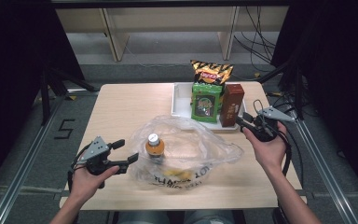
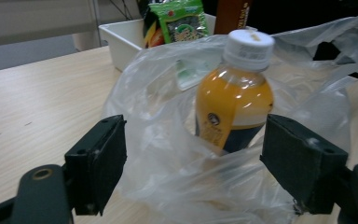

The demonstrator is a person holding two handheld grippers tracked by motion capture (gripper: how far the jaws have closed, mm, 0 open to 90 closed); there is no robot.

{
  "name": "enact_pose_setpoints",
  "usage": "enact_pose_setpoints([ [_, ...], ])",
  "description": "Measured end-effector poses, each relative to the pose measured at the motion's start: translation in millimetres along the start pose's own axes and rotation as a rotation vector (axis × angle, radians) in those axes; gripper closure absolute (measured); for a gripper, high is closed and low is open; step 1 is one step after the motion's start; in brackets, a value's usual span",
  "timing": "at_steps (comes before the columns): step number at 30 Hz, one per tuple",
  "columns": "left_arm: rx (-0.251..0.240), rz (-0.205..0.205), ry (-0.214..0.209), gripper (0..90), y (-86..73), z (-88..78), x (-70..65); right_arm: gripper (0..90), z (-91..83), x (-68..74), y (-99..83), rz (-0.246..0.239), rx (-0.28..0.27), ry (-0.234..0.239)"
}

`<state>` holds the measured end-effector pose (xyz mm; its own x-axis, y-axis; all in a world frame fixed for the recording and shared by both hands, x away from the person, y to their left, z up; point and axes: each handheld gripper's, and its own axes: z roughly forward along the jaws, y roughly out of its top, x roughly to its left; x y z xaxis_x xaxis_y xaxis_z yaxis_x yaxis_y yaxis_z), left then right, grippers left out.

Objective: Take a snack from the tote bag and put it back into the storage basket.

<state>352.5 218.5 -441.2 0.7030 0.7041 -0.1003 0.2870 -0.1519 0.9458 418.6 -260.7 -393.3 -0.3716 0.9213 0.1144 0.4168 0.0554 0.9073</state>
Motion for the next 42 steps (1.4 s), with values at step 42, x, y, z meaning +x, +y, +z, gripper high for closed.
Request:
enact_pose_setpoints([
  [42, 0.087, 0.081, -0.046, 22.5, -14.8, 76.8, -18.0, 59.6, -4.1, -7.6, -10.4, 0.022, 0.02, 0.002],
])
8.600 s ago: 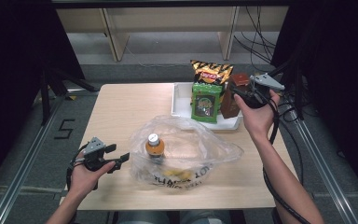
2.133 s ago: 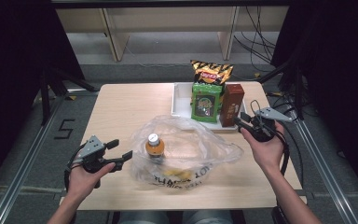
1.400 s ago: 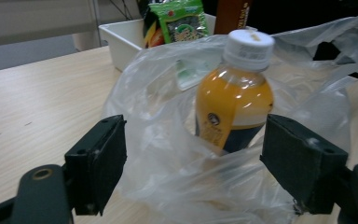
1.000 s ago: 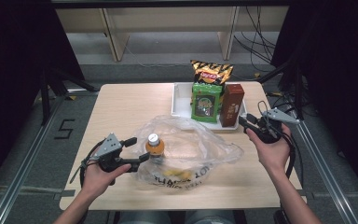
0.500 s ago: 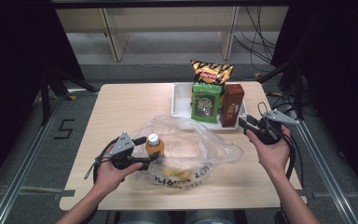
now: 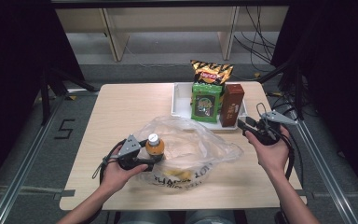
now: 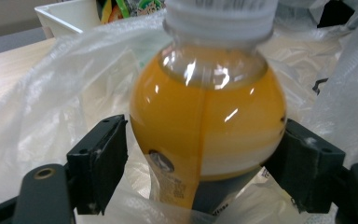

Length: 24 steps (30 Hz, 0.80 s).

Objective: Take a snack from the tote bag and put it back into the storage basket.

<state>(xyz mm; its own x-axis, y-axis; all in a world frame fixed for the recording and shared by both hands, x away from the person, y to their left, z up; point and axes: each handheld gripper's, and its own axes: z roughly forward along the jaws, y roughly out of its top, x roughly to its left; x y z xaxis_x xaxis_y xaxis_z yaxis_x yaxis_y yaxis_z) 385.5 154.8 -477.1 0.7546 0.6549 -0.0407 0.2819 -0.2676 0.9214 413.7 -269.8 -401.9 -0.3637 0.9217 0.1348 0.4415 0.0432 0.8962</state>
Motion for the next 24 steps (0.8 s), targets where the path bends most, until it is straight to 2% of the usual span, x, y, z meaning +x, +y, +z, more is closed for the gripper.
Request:
enact_pose_setpoints([
  [3, 0.001, 0.005, 0.003, 22.9, -2.1, 3.0, -0.6, 59.5, 1.5, -0.1, -0.6, -0.001, -0.006, 0.001],
  [5, 0.009, 0.014, -0.001, 23.1, -3.5, 4.5, -1.2, 59.3, 0.4, -0.7, -0.6, -0.004, 0.019, 0.0],
  [6, 0.017, 0.019, 0.002, 23.1, -4.1, 4.8, -1.5, 59.3, 0.0, 3.4, -1.0, 0.043, 0.024, -0.005],
  [8, 0.019, 0.02, 0.003, 23.3, -5.1, 6.0, -1.4, 59.2, 0.3, 3.2, -1.0, 0.043, 0.021, -0.006],
  [10, 0.015, 0.016, 0.004, 23.6, -6.3, 7.4, -0.6, 59.1, -0.2, -0.2, -0.8, 0.006, 0.022, -0.012],
  [11, 0.017, 0.017, 0.013, 23.8, -6.1, 7.8, -0.6, 59.1, -0.8, 0.1, -0.9, 0.014, 0.026, -0.014],
  [15, 0.011, 0.015, 0.011, 24.5, -4.7, 11.3, 0.0, 58.9, -0.7, -1.6, -1.2, -0.012, 0.028, -0.014],
  [16, 0.008, 0.016, 0.01, 25.0, -4.8, 11.6, 0.0, 58.9, 1.0, -1.4, -2.0, -0.004, 0.006, -0.002],
  [18, 0.009, 0.023, 0.014, 26.3, -5.1, 10.8, 0.7, 58.7, 2.6, -0.5, -2.5, -0.001, -0.004, -0.007],
  [20, 0.002, 0.022, 0.009, 28.0, -5.1, 10.8, 1.1, 58.6, 1.9, -3.1, -3.1, -0.026, -0.001, -0.004],
  [22, -0.001, 0.033, 0.005, 30.4, -5.0, 10.8, 0.2, 58.5, 1.8, -0.9, -3.0, 0.005, 0.008, 0.0],
  [23, 0.001, 0.034, 0.008, 31.7, -5.0, 10.6, -0.7, 58.4, 0.6, 1.7, -3.1, 0.046, 0.025, 0.003],
  [24, 0.005, 0.037, 0.01, 32.6, -4.9, 10.2, -1.1, 58.4, 1.3, -0.5, -3.3, 0.024, 0.012, 0.003],
])
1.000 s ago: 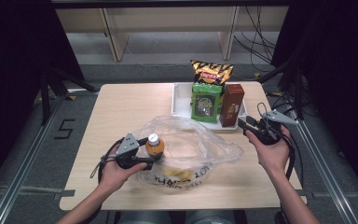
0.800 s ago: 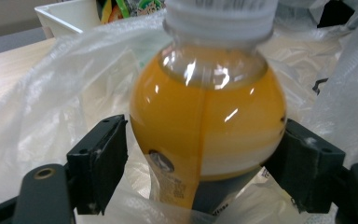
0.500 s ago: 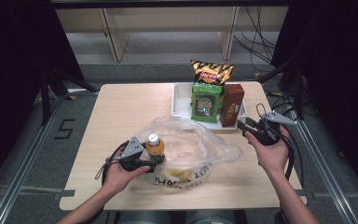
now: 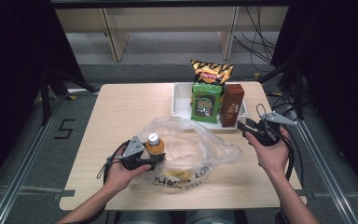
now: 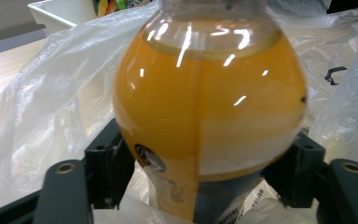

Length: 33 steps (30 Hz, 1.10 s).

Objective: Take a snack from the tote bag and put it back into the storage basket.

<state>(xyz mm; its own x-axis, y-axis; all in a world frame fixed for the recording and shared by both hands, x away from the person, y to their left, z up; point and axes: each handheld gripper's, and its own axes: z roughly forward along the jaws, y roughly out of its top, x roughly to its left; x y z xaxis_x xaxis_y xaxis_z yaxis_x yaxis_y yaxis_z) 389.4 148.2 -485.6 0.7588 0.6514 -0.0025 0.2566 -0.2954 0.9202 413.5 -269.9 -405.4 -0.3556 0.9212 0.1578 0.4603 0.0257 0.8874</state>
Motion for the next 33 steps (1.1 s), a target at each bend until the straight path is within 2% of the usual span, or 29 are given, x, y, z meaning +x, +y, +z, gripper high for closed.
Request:
enact_pose_setpoints([
  [5, 0.008, 0.013, 0.005, 33.5, 1.5, -1.2, -1.0, 58.2, -0.2, -2.4, 0.2, -0.029, -0.002, -0.006],
  [7, 0.009, 0.016, -0.004, 33.6, 1.8, -1.0, -1.5, 58.2, -0.8, -2.8, 0.3, -0.029, -0.001, 0.002],
  [9, 0.011, 0.041, -0.003, 33.7, 2.8, -1.5, -1.4, 58.2, -0.8, -1.9, 0.6, -0.015, -0.007, -0.003],
  [10, 0.011, 0.038, 0.001, 33.7, 3.2, -1.7, -2.1, 58.1, -0.8, -0.6, 0.7, 0.004, -0.008, -0.006],
  [11, 0.01, 0.045, 0.003, 33.7, 4.0, -2.2, -2.3, 58.1, -1.6, -1.9, 0.5, -0.008, -0.001, -0.015],
  [12, 0.006, 0.031, 0.006, 33.7, 4.4, -2.4, -3.1, 58.1, -1.8, -1.7, 0.5, -0.005, 0.001, -0.017],
  [14, -0.002, 0.047, 0.003, 33.7, 6.5, -3.5, -2.0, 58.0, -1.8, -1.9, 0.5, -0.007, -0.001, -0.016],
  [17, -0.012, 0.029, -0.002, 33.7, 8.1, -4.7, -3.3, 58.0, -1.8, -1.9, 0.5, -0.007, 0.0, -0.016],
  [19, -0.016, 0.051, -0.003, 33.8, 9.8, -5.8, -3.1, 58.0, -1.8, -2.2, 0.3, -0.012, 0.002, -0.015],
  [21, -0.022, 0.052, -0.003, 33.8, 11.5, -6.6, -4.4, 58.0, -0.9, -0.5, 0.5, 0.004, -0.008, -0.006],
  [23, -0.029, 0.064, -0.001, 33.8, 14.4, -8.2, -5.9, 58.0, -1.2, -0.7, 0.7, -0.004, -0.007, -0.005],
  [24, -0.035, 0.075, -0.008, 33.8, 15.8, -8.7, -5.6, 58.0, -2.8, -1.5, 0.8, -0.018, 0.016, -0.01],
  [27, -0.048, 0.061, -0.012, 33.9, 18.5, -10.5, -7.0, 58.0, -2.2, -2.1, 0.4, -0.023, 0.011, -0.003],
  [28, -0.05, 0.062, -0.013, 33.9, 19.5, -11.3, -7.2, 57.9, -1.5, -3.1, 0.1, -0.037, 0.006, -0.011],
  [29, -0.048, 0.072, -0.017, 33.9, 20.6, -12.0, -7.2, 58.0, -1.4, -3.1, 0.1, -0.038, 0.004, -0.01],
  [30, -0.055, 0.062, -0.019, 33.9, 21.1, -12.1, -8.0, 58.0, -1.7, -2.7, 0.1, -0.032, 0.008, -0.006],
  [33, -0.058, 0.065, -0.025, 33.9, 24.1, -14.2, -9.1, 58.0, -1.5, -2.5, -0.3, -0.032, 0.008, -0.004],
])
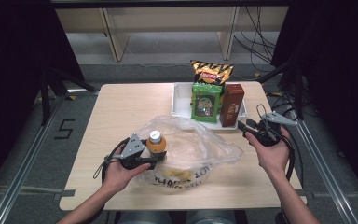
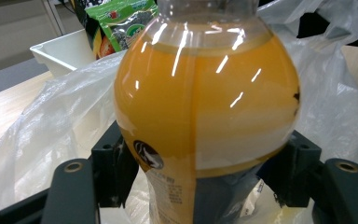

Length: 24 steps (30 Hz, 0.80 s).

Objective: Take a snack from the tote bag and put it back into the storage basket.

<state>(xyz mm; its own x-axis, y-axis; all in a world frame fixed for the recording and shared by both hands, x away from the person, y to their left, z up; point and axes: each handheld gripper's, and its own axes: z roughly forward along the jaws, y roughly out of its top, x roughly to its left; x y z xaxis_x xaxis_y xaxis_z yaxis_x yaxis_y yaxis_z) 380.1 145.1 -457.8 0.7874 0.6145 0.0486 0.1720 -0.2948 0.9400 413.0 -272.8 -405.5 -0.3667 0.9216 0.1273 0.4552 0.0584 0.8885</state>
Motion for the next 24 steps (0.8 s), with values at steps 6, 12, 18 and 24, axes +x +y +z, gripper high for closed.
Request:
enact_pose_setpoints([
  [6, -0.018, -0.013, -0.008, 34.0, 5.8, -3.9, 0.6, 58.0, -0.4, 2.2, -0.1, 0.014, 0.014, -0.014],
  [12, -0.024, -0.03, -0.013, 34.1, 10.3, -6.7, 4.2, 58.0, -0.6, 3.2, -0.3, 0.033, 0.016, -0.013],
  [18, -0.031, -0.042, -0.013, 34.2, 14.3, -9.2, 7.5, 58.0, 0.4, 4.2, -0.8, 0.043, 0.009, 0.0],
  [24, -0.031, -0.047, -0.017, 34.1, 17.1, -9.2, 9.0, 58.2, -0.1, 1.2, -0.5, 0.0, 0.012, 0.001],
])
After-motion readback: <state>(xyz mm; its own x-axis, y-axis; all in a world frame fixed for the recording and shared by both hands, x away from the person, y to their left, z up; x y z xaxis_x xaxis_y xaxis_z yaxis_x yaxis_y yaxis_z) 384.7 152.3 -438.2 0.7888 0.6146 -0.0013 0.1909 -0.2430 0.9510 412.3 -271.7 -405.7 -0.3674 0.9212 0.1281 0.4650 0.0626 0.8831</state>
